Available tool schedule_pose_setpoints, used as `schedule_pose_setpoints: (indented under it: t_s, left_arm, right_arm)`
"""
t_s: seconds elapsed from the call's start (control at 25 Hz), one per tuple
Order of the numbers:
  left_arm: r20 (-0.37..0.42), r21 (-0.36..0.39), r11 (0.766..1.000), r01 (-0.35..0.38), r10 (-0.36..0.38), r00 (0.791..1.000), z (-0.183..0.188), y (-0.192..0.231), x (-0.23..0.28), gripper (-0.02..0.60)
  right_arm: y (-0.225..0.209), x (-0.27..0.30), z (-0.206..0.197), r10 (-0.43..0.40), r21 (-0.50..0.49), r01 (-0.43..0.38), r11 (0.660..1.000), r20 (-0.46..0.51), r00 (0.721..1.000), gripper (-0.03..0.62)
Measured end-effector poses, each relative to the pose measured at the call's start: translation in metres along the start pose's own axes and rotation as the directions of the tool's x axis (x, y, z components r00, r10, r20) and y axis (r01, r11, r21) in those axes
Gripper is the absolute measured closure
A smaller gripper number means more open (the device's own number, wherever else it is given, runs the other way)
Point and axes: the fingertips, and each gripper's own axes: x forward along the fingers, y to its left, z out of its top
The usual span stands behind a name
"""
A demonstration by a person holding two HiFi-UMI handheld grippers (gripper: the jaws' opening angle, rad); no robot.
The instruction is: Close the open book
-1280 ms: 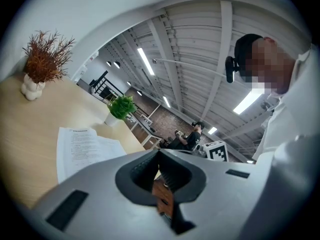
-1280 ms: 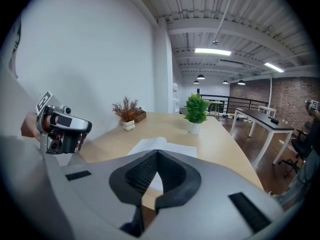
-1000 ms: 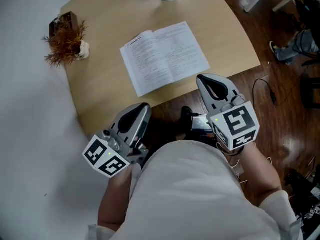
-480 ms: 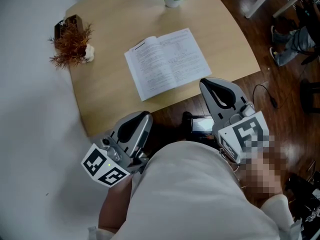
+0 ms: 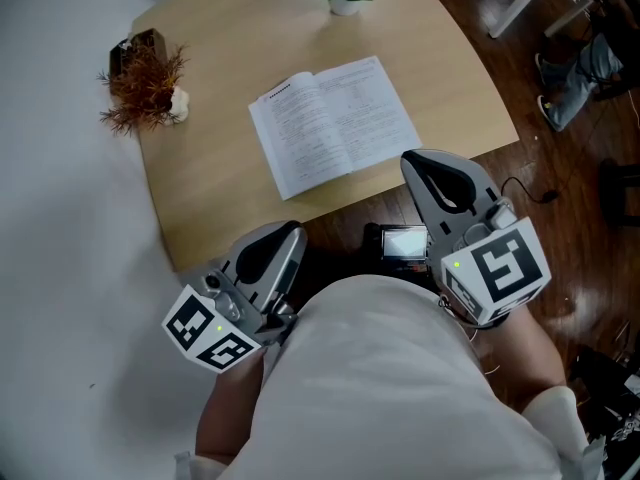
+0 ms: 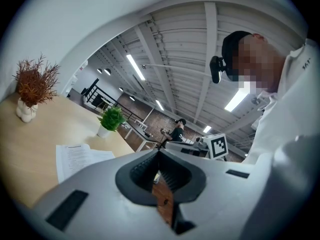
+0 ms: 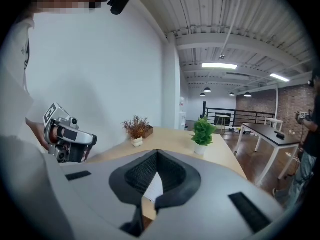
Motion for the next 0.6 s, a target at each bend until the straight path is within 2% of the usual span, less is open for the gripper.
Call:
schedule_pose_setpoints:
  t_s: [0.4, 0.6]
  left_arm:
    - [-0.027, -0.022, 1.0, 0.017, -0.017, 0.999, -0.012, -0.007, 0.005, 0.583]
    - [-0.067, -0.023, 0.999, 0.022, -0.024, 0.997, -0.024, -0.011, 0.009, 0.583]
  right_arm:
    - [-0.001, -0.002, -0.005, 0.003, -0.008, -0.003, 1.0, -0.019, 1.0, 0.591]
    - [-0.001, -0.003, -0.008, 0.003, -0.014, -0.003, 1.0, -0.026, 1.0, 0.591]
